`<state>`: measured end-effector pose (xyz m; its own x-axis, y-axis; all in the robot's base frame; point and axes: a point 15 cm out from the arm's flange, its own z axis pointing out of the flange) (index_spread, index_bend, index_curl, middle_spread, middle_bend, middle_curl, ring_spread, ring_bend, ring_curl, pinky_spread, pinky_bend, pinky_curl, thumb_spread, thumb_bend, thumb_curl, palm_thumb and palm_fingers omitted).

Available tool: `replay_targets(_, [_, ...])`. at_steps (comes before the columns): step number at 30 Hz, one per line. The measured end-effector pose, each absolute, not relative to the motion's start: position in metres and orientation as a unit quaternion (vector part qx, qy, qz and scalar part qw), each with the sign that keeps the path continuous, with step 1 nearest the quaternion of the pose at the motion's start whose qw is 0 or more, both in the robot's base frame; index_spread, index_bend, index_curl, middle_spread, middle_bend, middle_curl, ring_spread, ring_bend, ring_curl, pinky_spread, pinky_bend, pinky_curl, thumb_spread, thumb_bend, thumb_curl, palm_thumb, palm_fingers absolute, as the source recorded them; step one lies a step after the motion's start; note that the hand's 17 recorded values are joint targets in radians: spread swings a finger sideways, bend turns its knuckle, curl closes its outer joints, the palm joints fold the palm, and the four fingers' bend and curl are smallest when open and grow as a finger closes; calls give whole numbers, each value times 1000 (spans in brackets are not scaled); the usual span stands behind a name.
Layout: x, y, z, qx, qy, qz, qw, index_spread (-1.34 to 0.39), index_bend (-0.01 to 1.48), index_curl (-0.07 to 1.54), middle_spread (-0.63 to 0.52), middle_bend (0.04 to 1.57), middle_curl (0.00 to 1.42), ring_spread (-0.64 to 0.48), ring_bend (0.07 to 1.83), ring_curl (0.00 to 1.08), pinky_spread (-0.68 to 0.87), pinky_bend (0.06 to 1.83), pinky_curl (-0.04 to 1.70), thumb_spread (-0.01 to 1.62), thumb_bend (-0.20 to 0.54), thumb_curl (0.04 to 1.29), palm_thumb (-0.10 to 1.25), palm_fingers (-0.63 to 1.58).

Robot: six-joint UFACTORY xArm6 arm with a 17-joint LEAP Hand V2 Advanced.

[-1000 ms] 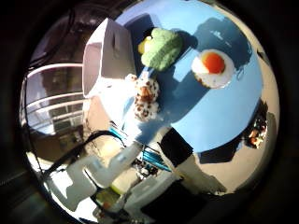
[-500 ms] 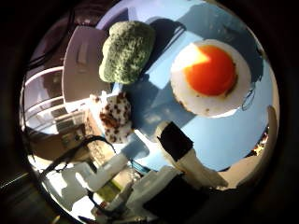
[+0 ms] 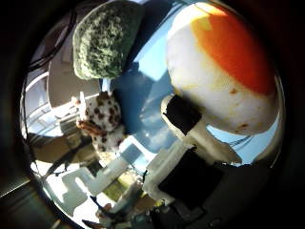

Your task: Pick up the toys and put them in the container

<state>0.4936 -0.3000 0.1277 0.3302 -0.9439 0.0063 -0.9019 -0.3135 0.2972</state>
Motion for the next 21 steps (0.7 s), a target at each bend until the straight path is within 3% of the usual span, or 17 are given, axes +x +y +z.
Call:
replay_targets(5, [493,-299,122,807,-570,-89,127,-204,165,228,-97,528,460,175,807,415,441,1053,115,1179,21,323,643,1108])
replay_targets(7, [493,-297,121,806,-572,-91,123,-271,167,239,-113,664,540,129,983,503,414,1090,139,1172,32,349,720,1125])
replay_targets(12, [499,-298,167,804,-583,-59,104,-402,266,265,-164,863,678,43,1179,618,357,1264,190,1160,31,392,827,1130])
replay_targets(16, [503,-288,247,798,-600,-13,50,-511,485,339,-194,972,774,-17,1245,678,288,1441,255,1160,33,437,911,1151])
replay_targets(21, [470,-262,316,803,-594,-24,35,-601,680,455,-206,1097,870,-69,1303,735,218,1580,326,1164,16,496,958,1059])
